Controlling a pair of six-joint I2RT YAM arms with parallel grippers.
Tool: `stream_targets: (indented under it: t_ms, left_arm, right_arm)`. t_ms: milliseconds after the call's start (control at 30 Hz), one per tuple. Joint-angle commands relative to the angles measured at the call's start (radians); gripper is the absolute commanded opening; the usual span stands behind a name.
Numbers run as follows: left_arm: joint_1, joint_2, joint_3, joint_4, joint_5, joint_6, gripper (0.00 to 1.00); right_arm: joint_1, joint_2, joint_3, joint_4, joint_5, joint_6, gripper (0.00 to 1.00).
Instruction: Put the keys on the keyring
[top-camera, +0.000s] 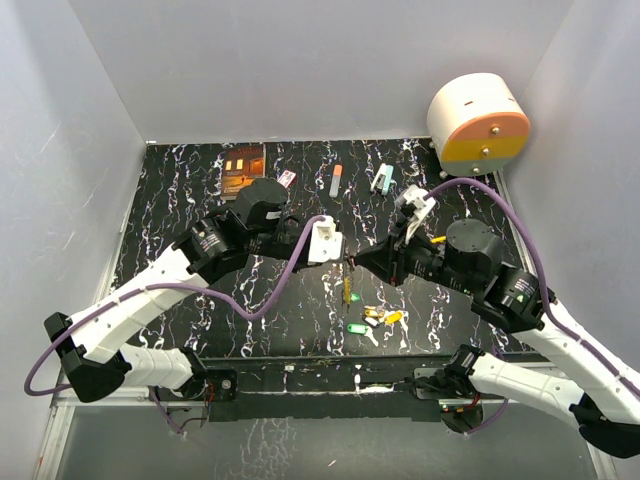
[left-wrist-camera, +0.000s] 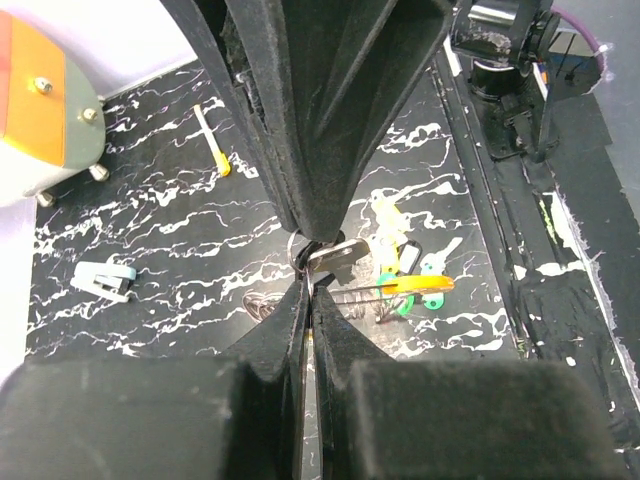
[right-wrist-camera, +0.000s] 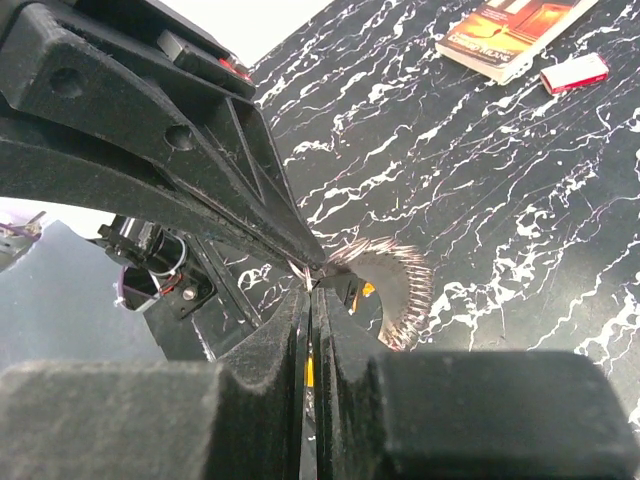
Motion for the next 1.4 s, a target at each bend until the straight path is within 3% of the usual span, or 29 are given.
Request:
stream_targets:
  t_ms: [0, 233, 467, 667, 700, 767, 933, 1233, 1367]
  left_arm:
    - [-0.002, -0.020, 0.003, 0.009, -0.033, -0.014, 0.00]
    - [-0.003, 0.000, -0.017, 0.028, -0.103, -0.022, 0.00]
    - [0.014, -0.036, -0.171, 0.139, -0.211, 0.065, 0.00]
    - [0.172, -0.002, -0.208, 0.251, -0.192, 0.061, 0.00]
    - [0.206, 0.005, -0.211, 0.255, -0.191, 0.066, 0.06]
    - [0.241, 0.010, -0.223, 0.254, -0.190, 0.071, 0.28]
    - [0.294, -0.026, -0.246, 0.228, -0.165, 0.067, 0.58]
    - [0.364, -0.086, -0.217, 0.156, -0.196, 0.031, 0.62]
    - [0.384, -0.114, -0.195, 0.184, -0.312, -0.031, 0.65]
  right_arm:
    - [-0.008, 0.009, 0.070, 0.009, -0.022, 0.024, 0.08]
    - [-0.006, 0.057, 0.062, 0.015, -0.016, 0.067, 0.08]
    - [-0.007, 0.120, -0.023, 0.143, 0.058, 0.076, 0.08]
    - [-0.049, 0.218, -0.056, 0.255, 0.082, 0.045, 0.08]
    - [-0.063, 0.236, -0.059, 0.272, 0.077, 0.042, 0.08]
    - [-0.099, 0.269, -0.068, 0.316, 0.044, 0.041, 0.08]
    - [-0.211, 0.345, -0.064, 0.397, -0.059, 0.040, 0.08]
    - [-0.268, 0.405, -0.050, 0.382, -0.087, 0.015, 0.08]
    - [-0.280, 0.419, -0.082, 0.364, -0.103, 0.015, 0.11]
